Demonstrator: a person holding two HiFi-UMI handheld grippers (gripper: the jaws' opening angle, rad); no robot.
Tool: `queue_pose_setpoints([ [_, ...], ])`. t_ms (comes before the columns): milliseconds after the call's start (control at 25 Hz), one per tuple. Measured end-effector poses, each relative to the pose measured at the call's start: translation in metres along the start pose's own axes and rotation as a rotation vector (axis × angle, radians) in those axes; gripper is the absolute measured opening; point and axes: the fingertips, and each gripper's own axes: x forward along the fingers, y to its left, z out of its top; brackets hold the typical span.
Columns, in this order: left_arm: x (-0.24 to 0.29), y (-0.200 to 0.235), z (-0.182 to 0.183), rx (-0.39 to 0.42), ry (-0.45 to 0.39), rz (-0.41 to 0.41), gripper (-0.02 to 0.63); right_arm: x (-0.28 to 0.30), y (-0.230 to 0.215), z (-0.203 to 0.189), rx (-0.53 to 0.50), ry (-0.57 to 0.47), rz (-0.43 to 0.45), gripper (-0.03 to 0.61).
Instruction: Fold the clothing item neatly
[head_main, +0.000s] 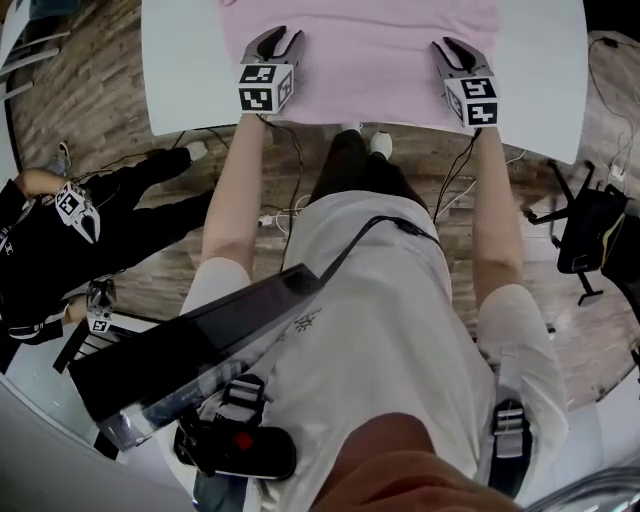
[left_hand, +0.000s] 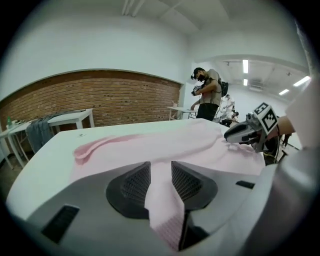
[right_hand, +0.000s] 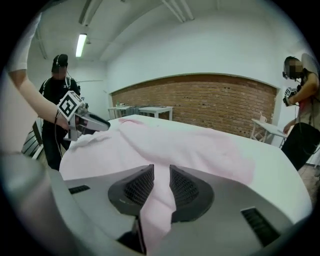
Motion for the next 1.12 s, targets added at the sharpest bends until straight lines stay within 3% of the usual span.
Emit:
queue_pose_setpoints([
  [120, 0.032, -0.016, 0.012, 0.042, 0.03, 0.008, 0.13, 0.026, 0.003, 0.024, -0.032, -0.014, 0.006, 0.003],
  [320, 0.065, -0.015, -0.004, 0.062, 0.137, 0.0, 0.13, 0.059, -0.011, 0.008, -0.033, 0.118, -0.038, 0.003],
  [560, 0.109, 0.022, 0.028, 0.084, 0.157, -0.033, 0.13, 0.097, -0.037, 0.032, -0.016, 0.126, -0.081, 0.003],
  [840, 0.14, 0.038, 0.056, 0.108, 0.13, -0.016, 0.13, 0.124, -0.068, 0.053, -0.029, 0.121, -0.101, 0.003],
  [1120, 0.099, 0.034, 0.072, 0.086, 0.003, 0.027, 0.13, 0.089, -0.062, 0.066, -0.034, 0.039, -0.115, 0.005],
])
